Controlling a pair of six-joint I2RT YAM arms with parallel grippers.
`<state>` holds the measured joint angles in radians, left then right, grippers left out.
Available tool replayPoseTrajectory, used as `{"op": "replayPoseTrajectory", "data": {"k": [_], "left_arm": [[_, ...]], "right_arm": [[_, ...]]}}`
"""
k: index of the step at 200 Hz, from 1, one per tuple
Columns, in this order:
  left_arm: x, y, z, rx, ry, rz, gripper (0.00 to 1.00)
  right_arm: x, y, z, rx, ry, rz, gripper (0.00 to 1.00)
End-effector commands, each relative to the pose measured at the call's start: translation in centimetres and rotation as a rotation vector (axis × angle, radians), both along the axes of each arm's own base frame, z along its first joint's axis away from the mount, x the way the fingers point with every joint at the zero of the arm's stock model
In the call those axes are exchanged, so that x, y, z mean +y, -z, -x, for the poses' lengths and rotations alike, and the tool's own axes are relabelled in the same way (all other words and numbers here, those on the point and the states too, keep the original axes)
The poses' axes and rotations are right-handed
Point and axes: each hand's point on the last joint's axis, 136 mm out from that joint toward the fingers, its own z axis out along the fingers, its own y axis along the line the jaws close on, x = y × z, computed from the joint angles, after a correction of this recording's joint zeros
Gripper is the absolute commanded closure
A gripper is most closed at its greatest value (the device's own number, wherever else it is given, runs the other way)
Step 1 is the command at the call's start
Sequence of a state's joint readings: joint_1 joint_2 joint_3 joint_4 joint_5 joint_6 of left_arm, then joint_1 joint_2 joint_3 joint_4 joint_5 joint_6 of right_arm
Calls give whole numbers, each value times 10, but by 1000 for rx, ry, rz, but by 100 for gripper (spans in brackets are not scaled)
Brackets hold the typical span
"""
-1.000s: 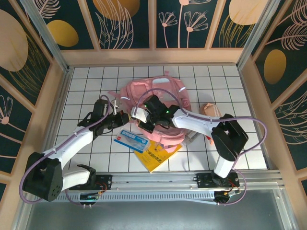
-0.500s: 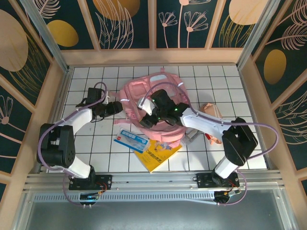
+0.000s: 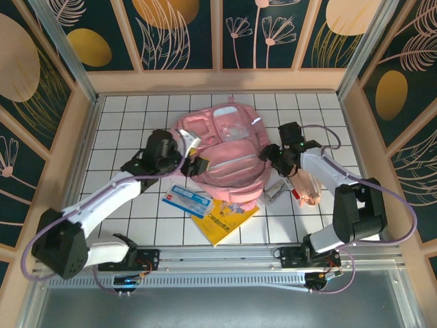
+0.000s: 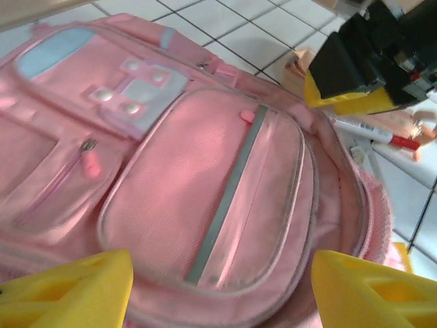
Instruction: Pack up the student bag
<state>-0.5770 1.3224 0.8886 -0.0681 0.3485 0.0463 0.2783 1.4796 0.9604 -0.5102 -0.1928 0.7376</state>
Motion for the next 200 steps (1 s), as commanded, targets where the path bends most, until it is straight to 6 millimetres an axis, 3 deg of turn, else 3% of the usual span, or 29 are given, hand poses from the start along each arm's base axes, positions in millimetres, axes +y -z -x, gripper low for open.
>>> {"op": "replayPoseTrajectory", "data": {"k": [1,41,46,55,86,105,115,121,139,148,177,200], "left_arm": [[-32,12,-13,-126,104,-195,31],[-78,58,-14,-140,222,-400,26],[-80,58,-14,-147,224,-408,26],[-85,76,-14,-125,240,-445,20],[-97,92,-12,-112,270,-471,9],[-97,103,-22,-125,233,-516,9],[-92,108,-36,-157,167,-558,14],[-87,110,-47,-180,118,-591,25],[-83,99,-69,-222,23,-649,81],[-87,82,-74,-230,7,-634,100],[-91,13,-85,-264,-76,-456,100],[-85,-16,-94,-131,-95,-263,100]], "right_arm": [[-24,-13,-3,13,125,-11,29],[-54,-29,-7,-52,169,1,28],[-56,-30,-7,-58,168,-5,28],[-58,-30,-6,-66,166,-16,28],[-60,-24,0,-62,144,-46,28],[-61,-21,1,-55,132,-47,28],[-61,-21,0,-58,127,-52,28],[-60,-21,-1,-61,124,-54,29],[-56,-24,-1,-70,107,-73,31],[-54,-27,-1,-75,90,-79,32],[-49,-36,6,-99,-7,-62,33],[-26,-48,18,-157,-164,-133,37]]}}
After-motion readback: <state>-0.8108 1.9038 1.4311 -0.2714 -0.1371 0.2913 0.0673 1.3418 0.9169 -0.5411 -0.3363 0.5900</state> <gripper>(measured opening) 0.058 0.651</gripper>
